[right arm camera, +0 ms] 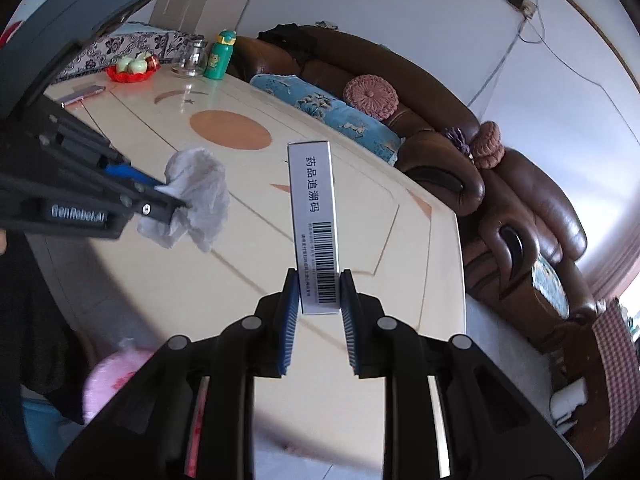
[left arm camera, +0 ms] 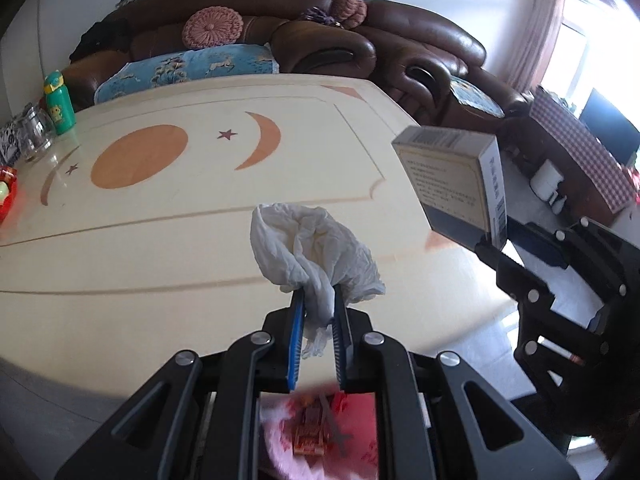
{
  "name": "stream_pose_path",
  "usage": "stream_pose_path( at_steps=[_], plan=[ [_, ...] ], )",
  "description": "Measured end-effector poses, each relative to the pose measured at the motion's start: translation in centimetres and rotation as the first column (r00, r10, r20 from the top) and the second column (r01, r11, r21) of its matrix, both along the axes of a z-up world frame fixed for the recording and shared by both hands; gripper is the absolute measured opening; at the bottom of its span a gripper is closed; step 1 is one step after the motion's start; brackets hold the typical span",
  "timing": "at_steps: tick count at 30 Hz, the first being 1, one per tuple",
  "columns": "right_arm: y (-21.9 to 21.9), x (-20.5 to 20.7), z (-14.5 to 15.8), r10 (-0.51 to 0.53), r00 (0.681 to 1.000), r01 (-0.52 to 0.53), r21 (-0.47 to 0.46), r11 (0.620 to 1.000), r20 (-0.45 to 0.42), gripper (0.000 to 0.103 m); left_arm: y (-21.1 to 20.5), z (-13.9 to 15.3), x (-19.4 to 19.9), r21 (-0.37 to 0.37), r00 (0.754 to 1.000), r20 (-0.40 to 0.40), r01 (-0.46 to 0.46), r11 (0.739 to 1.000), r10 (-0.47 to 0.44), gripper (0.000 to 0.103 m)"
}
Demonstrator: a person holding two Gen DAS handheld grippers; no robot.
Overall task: Collect trash
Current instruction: 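Carry the tissue and medicine box with both grippers over the pink bin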
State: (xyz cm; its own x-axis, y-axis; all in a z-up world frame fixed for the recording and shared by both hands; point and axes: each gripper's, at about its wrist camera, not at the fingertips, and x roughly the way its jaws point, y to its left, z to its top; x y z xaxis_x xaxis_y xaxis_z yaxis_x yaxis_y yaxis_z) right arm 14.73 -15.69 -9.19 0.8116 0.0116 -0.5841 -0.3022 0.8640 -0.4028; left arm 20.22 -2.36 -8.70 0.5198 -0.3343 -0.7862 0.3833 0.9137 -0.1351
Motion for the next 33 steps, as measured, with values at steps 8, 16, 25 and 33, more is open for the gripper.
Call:
stream_pose_path(
  at_steps=[8,16,25,33],
  plan=[
    [1.7,-6.7,0.9,-0.035,0.999,0.037,0.034,0.999,-0.035,0.022,1.3,-0.2,-6.3,0.010,0.999,-0.016,0.040,0.999,-0.040,0.014],
    [3.0,-11.0,-0.8,-0.061,0.991,0.069,0.064,0.996,-0.118,0.022,1.4,-2.3,-10.9,0.036,0.996,-0.055,0.079,0.996,-0.077,0.014],
    [3.2,-13.5,-3.8,-0.107,0.971,0.129,0.095,0.987,-0.212,0.022,1.1,-5.4,-12.8,0.061,0.989,-0.105,0.115,0.991,-0.109,0.014],
    [3.4,-13.8,-7.3,-0.119,0.946,0.158,0.108,0.982,-0.301,0.022,0.2,-9.3,-13.2,0.080,0.974,-0.181,0.152,0.985,-0.136,0.014]
  ],
)
